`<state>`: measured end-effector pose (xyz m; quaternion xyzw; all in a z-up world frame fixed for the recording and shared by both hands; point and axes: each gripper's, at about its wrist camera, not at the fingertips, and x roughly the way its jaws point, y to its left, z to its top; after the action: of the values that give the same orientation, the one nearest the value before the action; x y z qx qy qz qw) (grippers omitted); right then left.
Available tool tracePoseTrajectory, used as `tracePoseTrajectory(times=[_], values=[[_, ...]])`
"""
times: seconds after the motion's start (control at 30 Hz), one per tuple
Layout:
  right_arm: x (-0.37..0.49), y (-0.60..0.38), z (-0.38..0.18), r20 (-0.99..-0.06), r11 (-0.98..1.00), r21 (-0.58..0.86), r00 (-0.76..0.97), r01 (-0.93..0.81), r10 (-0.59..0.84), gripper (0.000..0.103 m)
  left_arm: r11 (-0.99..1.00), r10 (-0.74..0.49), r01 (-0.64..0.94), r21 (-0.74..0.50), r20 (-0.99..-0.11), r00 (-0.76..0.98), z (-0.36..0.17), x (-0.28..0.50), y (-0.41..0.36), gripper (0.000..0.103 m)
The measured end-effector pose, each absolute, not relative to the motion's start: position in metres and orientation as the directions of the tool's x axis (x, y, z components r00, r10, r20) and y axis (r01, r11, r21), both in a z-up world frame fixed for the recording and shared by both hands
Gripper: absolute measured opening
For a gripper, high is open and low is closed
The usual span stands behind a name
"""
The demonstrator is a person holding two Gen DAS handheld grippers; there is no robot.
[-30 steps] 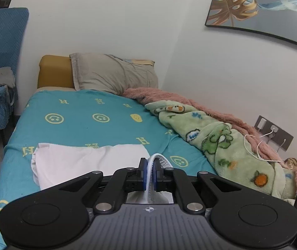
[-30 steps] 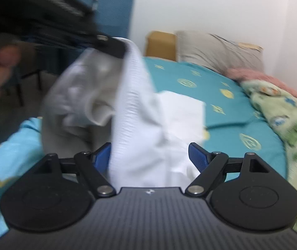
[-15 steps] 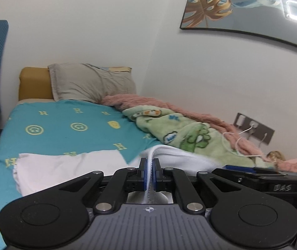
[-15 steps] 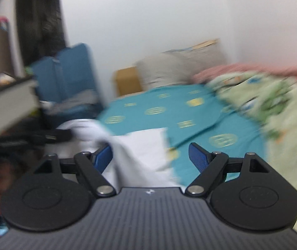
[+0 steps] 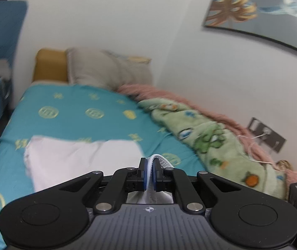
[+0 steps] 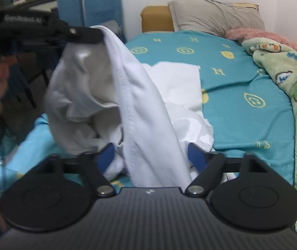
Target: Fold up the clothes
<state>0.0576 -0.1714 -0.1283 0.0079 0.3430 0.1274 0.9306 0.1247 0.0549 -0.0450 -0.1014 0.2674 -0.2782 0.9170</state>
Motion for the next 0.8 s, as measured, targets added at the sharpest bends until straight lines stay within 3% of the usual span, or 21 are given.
tracePoseTrajectory(times=[0.03, 0.13, 0.3, 0.43, 0.53, 0.63, 0.8], values=[[0.061, -0.177, -0.126, -0.625, 0.966, 0.148, 0.737, -0.21, 0.256, 0.022, 0.832, -0.553, 0.439, -0.339, -0.456, 0.697, -0.049, 0.128, 0.057, 0.007], [0.056, -0.197, -0.114, -0.546, 0.948, 0.268, 0.784, -0.171, 0.296, 0.008, 0.854, -0.519, 0.386, -0.349, -0.519, 0.679, -0.06, 0.139, 0.062, 0.01], [0.043, -0.209, -0.096, -0.438, 0.922, 0.344, 0.838, -0.178, 0.326, 0.007, 0.881, -0.472, 0.36, -0.306, -0.586, 0.658, -0.071, 0.143, 0.06, 0.017], [0.042, -0.21, -0.089, -0.401, 0.917, 0.349, 0.853, -0.196, 0.335, 0.006, 0.901, -0.429, 0.363, -0.236, -0.597, 0.677, -0.069, 0.127, 0.04, 0.046], [0.043, -0.215, -0.088, -0.385, 0.91, 0.369, 0.861, -0.188, 0.334, 0.005, 0.921, -0.378, 0.353, -0.163, -0.591, 0.713, -0.067, 0.11, 0.026, 0.055], [0.042, -0.222, -0.086, -0.358, 0.9, 0.402, 0.875, -0.169, 0.325, 0.005, 0.94, -0.296, 0.34, -0.036, -0.581, 0.758, -0.07, 0.089, 0.005, 0.059], [0.037, -0.235, -0.08, -0.292, 0.889, 0.439, 0.915, -0.13, 0.278, 0.004, 0.901, -0.102, 0.294, 0.32, -0.503, 0.858, -0.08, 0.058, -0.03, 0.063]])
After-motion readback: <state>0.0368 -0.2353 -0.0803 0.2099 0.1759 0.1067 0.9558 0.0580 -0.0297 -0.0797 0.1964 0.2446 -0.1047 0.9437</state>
